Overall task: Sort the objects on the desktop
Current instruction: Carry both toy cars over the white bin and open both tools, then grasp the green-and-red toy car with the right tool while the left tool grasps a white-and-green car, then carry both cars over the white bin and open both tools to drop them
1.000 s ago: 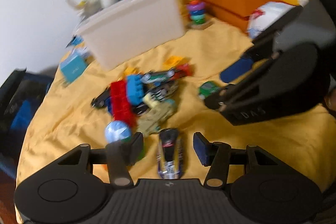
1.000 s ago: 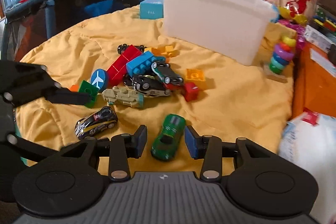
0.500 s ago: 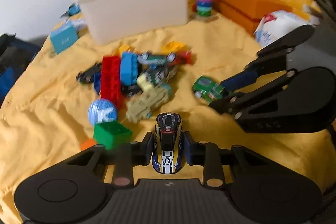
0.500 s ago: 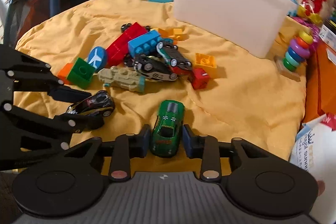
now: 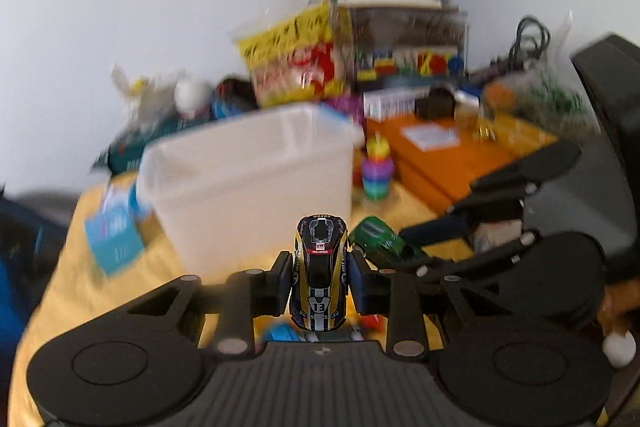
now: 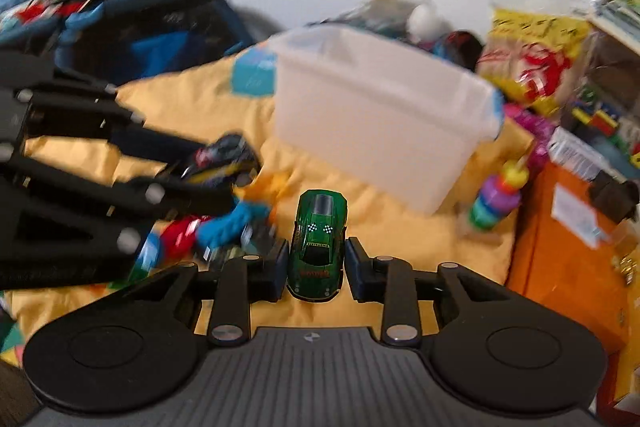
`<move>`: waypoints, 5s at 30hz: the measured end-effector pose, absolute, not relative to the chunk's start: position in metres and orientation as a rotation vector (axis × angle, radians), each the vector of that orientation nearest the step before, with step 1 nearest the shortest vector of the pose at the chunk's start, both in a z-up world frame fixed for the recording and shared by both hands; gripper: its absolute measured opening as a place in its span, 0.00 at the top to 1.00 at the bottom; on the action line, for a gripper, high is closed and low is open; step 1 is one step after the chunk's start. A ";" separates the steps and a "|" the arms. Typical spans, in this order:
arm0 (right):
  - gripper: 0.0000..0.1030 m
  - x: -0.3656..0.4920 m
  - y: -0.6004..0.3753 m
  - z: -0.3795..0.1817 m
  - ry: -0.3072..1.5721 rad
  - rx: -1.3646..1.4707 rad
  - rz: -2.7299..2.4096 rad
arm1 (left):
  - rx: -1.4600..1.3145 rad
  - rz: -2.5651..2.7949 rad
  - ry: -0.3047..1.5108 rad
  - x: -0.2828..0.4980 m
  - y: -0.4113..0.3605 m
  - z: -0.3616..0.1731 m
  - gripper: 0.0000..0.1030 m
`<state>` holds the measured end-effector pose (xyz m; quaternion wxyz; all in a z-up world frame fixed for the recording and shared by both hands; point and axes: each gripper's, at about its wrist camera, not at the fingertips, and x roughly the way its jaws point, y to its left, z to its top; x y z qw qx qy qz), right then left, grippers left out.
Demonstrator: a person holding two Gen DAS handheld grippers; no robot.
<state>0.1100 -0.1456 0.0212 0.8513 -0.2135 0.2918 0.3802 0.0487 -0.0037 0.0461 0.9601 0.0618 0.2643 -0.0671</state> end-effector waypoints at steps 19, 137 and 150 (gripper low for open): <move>0.67 0.229 -0.063 0.064 0.493 -0.300 0.508 | 0.243 -0.137 0.550 0.243 0.089 0.067 0.66; 0.60 0.060 -0.146 -0.058 0.875 -0.481 0.880 | 0.232 -0.139 0.979 -0.017 -0.030 -0.063 0.53; 0.68 0.061 -0.142 -0.027 0.753 -0.535 0.890 | 0.121 -0.106 0.834 -0.010 -0.025 -0.028 0.68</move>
